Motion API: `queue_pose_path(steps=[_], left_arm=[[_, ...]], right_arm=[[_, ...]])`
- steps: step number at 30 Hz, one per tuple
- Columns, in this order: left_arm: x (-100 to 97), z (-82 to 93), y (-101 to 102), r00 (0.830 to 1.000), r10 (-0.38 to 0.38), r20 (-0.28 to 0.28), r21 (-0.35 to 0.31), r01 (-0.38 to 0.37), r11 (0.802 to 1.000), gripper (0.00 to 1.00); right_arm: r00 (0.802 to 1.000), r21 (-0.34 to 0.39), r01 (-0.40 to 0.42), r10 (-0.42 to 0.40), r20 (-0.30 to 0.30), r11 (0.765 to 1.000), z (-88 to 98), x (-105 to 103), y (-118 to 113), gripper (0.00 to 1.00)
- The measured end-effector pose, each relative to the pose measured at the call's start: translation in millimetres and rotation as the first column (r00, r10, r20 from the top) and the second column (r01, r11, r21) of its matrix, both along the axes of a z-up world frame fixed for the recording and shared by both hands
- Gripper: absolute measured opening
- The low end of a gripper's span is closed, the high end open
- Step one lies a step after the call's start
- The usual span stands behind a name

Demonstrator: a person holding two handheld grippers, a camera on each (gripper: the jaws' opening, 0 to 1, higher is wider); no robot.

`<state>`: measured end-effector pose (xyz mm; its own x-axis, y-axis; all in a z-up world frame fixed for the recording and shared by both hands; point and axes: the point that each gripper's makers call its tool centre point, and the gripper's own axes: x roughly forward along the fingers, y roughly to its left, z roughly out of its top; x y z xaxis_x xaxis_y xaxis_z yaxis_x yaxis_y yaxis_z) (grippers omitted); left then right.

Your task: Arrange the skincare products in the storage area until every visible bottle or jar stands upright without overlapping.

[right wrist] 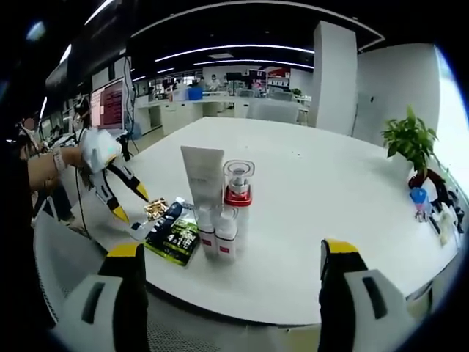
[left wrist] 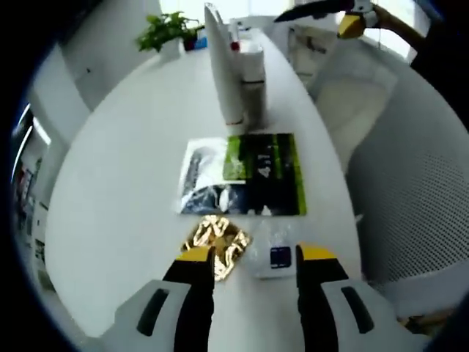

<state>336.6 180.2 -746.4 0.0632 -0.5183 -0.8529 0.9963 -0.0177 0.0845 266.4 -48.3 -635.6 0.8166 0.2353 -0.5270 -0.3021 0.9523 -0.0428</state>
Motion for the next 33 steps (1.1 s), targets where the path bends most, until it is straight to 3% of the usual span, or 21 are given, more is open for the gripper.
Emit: queue_pose_path(steps=[9,16,22,25,33], left_arm=[[27.2,-2.0,4,0.998,-0.027,0.054,0.054,0.024,0.998,0.42],[42.1,-5.7,5,0.986,-0.115,0.121,0.108,0.102,0.989,0.41],[41.4,-12.8,3,0.977,-0.186,0.107,0.127,0.172,0.977,0.4],[41.2,-19.5,6,0.976,-0.205,0.078,0.147,0.192,0.97,0.4],[45.3,-25.1,2,0.968,-0.238,0.075,0.153,0.224,0.962,0.42]], right_arm=[[1.0,0.002,0.013,-0.013,-0.001,1.0,0.7,-3,-4,0.99],[1.0,0.008,0.024,-0.024,0.003,1.0,2.2,-4,-4,0.99],[1.0,0.006,0.022,-0.022,-0.005,1.0,1.2,-5,-2,0.99],[1.0,0.014,0.024,-0.024,-0.005,1.0,1.5,-5,-1,0.99],[1.0,0.026,0.023,-0.022,-0.017,0.999,0.1,-6,2,0.99]])
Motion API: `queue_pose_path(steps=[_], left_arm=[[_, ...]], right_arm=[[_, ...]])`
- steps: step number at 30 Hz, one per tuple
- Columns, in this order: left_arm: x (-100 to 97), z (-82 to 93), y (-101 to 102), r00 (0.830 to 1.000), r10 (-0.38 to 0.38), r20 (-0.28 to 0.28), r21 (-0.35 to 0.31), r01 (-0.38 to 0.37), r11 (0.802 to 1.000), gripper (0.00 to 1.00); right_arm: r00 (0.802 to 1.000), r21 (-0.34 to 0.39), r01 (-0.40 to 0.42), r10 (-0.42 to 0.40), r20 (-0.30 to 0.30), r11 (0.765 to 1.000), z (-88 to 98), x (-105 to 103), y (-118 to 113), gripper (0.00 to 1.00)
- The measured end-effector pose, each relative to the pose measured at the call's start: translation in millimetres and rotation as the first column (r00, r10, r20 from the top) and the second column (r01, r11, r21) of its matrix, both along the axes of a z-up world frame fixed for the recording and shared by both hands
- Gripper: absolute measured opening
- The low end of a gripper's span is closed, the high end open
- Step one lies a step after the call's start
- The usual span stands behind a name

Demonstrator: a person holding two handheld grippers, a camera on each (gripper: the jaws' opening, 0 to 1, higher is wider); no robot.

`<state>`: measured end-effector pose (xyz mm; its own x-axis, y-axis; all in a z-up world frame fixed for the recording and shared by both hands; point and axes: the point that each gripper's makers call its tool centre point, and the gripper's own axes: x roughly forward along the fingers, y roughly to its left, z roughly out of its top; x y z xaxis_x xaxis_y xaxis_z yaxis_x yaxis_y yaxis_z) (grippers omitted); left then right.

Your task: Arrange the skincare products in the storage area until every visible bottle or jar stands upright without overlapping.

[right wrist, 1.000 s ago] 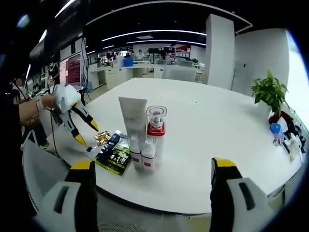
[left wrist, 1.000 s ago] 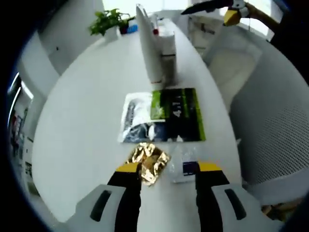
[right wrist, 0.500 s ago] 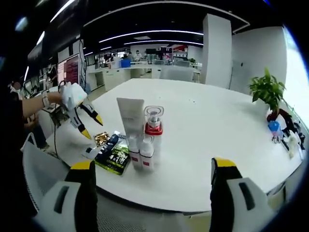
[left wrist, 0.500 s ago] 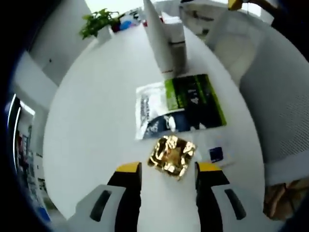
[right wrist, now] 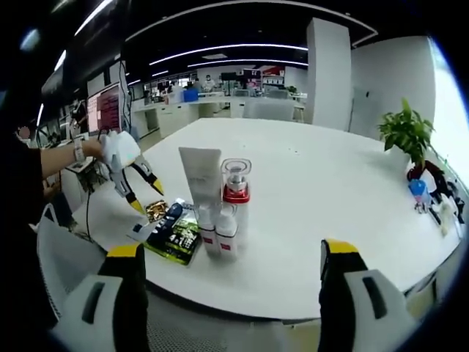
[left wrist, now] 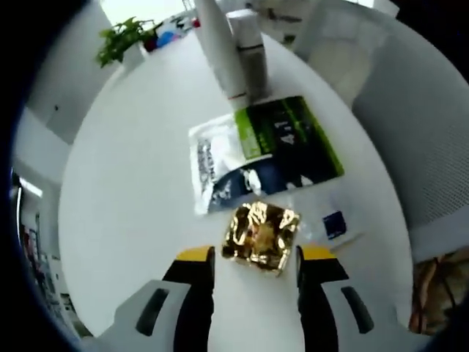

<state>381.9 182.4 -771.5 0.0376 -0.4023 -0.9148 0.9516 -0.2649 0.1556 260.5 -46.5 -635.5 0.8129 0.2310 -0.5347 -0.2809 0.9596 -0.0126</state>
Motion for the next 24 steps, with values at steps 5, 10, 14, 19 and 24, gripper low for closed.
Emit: queue_pose_path(steps=[5,10,14,19,24], left_arm=[[-1.5,-4.6,2,0.999,-0.048,-0.009,0.033,0.048,0.998,0.41],[-1.8,-7.7,-1,0.996,-0.083,-0.02,0.043,0.084,0.996,0.42],[1.5,-7.6,-3,0.995,-0.104,-0.015,0.052,0.104,0.993,0.41],[3.9,-10.6,-6,0.988,-0.144,-0.049,0.073,0.147,0.986,0.43],[7.4,-13.1,-6,0.987,-0.136,-0.082,0.085,0.143,0.986,0.46]], right_arm=[[1.0,-0.001,0.004,-0.004,0.002,1.0,1.0,0,0,0.99],[1.0,0.0,0.011,-0.011,-0.003,1.0,-0.7,-1,-1,0.99],[1.0,0.0,0.024,-0.024,-0.006,1.0,-1.6,-2,-4,0.99],[0.999,-0.004,0.036,-0.036,-0.008,0.999,-1.7,-4,-8,0.99],[0.999,-0.005,0.046,-0.046,-0.01,0.999,-2.2,-5,-10,0.99]])
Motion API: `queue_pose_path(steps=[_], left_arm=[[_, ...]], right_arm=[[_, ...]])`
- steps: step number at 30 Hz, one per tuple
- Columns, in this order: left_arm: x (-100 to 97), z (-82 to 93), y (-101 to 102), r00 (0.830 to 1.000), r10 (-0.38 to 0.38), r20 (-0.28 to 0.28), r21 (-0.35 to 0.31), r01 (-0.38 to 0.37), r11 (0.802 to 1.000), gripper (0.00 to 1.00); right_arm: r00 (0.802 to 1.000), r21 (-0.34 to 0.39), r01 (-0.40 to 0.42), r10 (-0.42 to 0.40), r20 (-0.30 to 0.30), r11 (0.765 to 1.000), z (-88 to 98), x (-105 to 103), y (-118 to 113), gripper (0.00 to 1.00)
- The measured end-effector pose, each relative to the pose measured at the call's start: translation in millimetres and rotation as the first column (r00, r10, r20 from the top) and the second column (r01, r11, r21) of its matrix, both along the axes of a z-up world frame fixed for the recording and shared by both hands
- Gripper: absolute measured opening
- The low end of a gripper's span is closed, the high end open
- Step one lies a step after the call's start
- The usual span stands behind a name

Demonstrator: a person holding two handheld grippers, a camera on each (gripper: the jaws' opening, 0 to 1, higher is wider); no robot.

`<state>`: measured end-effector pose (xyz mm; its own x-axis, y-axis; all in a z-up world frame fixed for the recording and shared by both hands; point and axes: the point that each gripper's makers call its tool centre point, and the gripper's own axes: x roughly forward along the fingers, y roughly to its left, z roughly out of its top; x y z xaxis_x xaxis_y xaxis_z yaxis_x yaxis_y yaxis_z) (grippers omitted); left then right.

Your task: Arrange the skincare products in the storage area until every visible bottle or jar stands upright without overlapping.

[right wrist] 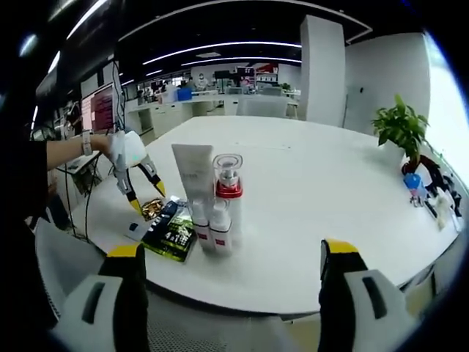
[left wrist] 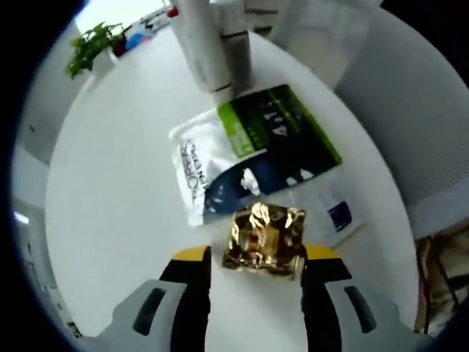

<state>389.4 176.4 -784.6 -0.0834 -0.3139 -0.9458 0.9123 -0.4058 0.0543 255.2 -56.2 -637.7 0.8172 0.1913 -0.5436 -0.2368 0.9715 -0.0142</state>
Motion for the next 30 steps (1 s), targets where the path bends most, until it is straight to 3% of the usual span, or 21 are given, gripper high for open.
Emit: queue_pose_path(steps=[7,19,23,30], left_arm=[[-6.3,-0.2,2.5,0.999,0.007,-0.044,0.007,-0.006,1.0,0.42],[-4.4,1.1,1.6,0.997,0.054,-0.049,-0.001,-0.054,0.999,0.38],[-3.3,1.1,3.3,0.993,0.11,-0.047,0.006,-0.11,0.994,0.38],[0.4,0.5,7.9,0.963,0.266,-0.047,0.01,-0.266,0.964,0.37]], right_arm=[[1.0,-0.001,0.014,-0.014,-0.002,1.0,-0.9,-1.1,-3.3,0.99],[1.0,-0.006,0.005,-0.005,0.008,1.0,2.0,1.5,-2.3,0.99],[1.0,-0.005,0.005,-0.005,0.001,1.0,-0.6,0.3,-2.5,0.99],[1.0,-0.005,-0.004,0.004,0.004,1.0,-0.5,0.4,-0.3,0.99]])
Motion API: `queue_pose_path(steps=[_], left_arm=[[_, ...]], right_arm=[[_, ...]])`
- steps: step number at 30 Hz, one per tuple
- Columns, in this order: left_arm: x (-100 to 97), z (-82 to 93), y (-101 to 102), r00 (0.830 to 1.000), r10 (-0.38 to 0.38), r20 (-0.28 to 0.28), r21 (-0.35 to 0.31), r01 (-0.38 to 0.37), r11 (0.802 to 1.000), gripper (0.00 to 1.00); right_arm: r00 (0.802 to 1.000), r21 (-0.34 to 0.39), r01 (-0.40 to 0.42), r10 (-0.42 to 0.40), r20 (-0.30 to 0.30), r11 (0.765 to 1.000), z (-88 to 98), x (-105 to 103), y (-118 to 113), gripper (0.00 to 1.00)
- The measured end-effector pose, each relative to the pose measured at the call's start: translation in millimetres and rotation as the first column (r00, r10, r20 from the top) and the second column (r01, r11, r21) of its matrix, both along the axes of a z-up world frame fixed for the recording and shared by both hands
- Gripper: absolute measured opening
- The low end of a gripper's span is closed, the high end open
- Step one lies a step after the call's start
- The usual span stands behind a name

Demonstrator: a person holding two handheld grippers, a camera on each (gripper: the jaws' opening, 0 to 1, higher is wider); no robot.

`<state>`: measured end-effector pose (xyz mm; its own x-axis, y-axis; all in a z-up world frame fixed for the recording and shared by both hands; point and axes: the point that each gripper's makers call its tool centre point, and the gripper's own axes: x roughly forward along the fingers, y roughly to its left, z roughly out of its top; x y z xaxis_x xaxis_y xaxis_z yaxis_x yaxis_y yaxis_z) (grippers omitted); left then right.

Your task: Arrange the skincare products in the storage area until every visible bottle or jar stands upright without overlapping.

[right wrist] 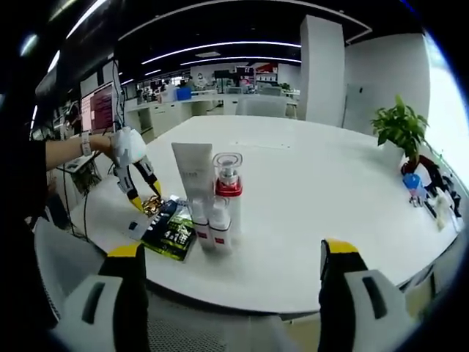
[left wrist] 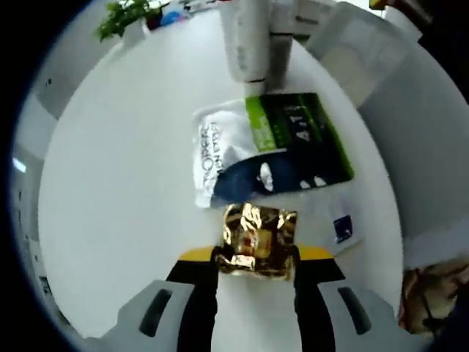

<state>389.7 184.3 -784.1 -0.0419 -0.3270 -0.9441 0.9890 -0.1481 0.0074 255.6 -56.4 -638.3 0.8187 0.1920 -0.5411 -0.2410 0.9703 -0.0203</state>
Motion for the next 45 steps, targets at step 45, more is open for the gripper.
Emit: queue_pose_path(steps=[45], left_arm=[[13.1,3.6,4,0.937,0.339,0.08,-0.106,-0.33,0.938,0.5]], right_arm=[[0.997,0.016,-0.076,0.076,0.007,0.997,-7.6,8,12,0.99]])
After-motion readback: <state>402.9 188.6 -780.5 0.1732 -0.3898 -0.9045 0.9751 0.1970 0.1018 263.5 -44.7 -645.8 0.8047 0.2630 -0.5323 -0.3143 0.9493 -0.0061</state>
